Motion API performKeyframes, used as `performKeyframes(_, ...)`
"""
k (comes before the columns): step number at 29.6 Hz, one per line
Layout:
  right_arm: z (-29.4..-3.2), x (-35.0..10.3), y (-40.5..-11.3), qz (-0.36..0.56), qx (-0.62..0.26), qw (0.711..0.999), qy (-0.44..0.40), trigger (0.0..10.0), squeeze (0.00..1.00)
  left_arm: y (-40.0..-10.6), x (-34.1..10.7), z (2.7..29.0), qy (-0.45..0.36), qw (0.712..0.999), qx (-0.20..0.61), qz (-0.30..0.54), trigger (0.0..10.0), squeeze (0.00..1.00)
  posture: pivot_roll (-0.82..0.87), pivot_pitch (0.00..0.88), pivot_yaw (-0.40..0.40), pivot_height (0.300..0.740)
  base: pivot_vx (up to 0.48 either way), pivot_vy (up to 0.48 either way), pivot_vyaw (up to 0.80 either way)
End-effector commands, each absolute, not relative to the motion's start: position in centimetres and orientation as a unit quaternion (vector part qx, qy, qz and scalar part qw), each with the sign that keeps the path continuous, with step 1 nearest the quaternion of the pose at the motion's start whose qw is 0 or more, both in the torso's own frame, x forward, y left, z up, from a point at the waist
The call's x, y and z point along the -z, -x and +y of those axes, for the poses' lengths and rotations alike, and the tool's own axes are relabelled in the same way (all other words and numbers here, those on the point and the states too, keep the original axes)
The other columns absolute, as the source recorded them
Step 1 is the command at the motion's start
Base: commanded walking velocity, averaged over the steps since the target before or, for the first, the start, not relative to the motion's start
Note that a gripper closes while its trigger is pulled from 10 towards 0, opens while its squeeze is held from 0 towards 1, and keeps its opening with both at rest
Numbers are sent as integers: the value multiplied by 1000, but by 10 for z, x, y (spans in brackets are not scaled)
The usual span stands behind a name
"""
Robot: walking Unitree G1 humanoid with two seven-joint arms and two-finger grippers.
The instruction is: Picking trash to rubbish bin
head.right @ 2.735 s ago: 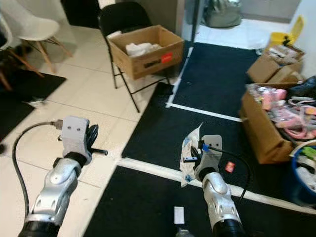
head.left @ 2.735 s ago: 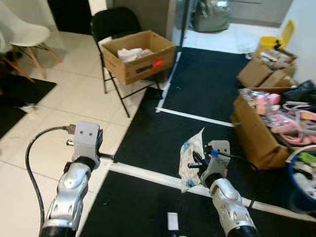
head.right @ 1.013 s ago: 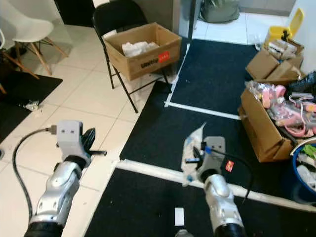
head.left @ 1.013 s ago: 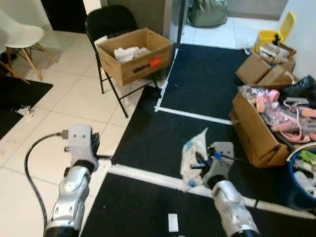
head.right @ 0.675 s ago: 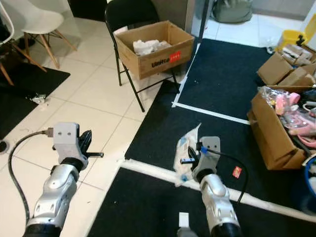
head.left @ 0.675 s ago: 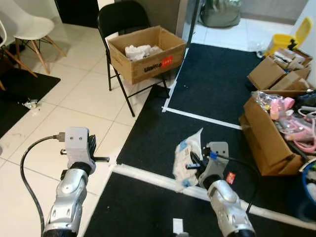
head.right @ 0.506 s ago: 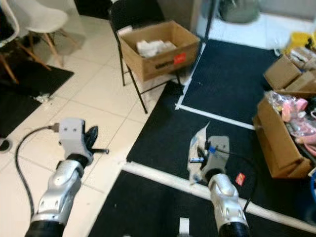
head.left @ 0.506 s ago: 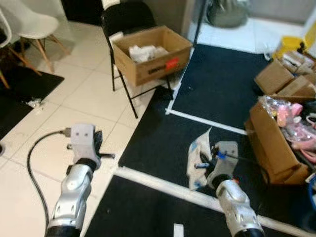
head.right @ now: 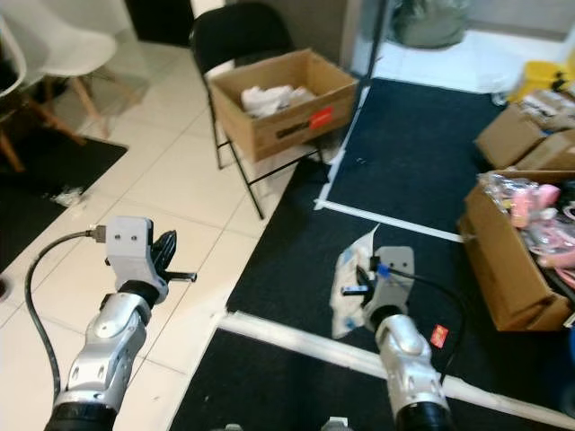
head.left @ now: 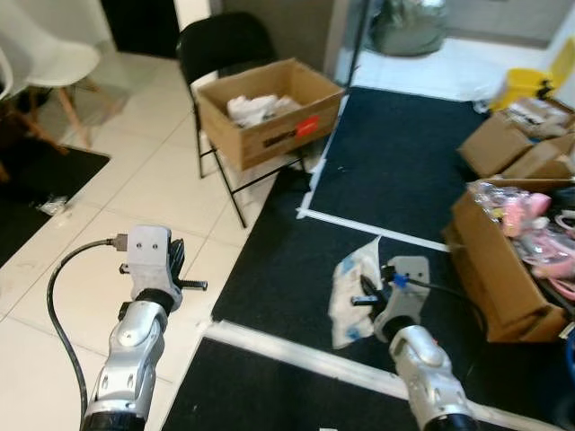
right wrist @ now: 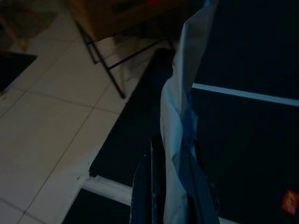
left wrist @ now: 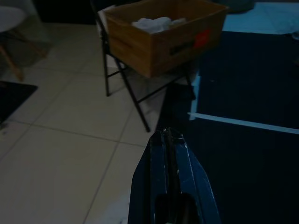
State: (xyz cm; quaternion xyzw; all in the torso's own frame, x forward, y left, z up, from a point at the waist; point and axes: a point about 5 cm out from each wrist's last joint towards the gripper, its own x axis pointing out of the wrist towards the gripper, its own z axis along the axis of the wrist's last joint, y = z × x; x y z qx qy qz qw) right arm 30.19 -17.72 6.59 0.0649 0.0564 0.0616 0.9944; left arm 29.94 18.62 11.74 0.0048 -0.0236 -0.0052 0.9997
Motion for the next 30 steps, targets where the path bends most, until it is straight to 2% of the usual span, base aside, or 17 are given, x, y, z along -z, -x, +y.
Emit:
performKeyframes(1,-172,-56,-297,74,-65,993,-70,10000,0,-296,-112,189,-8,1000,2,-11,10000,0,38,153,46,740,244,0,-575)
performKeyframes(12,-173,-55,-297,76,-65,993,-70,10000,0,-296,-111,189,-6,1000,2,-12,10000,0,38,145,44,740,247,0,-568)
performKeyframes(30,-173,-55,-298,73,-68,993,-60,10000,0,-296,-111,189,-5,1000,3,-14,10000,0,41,155,39,740,247,0,0)
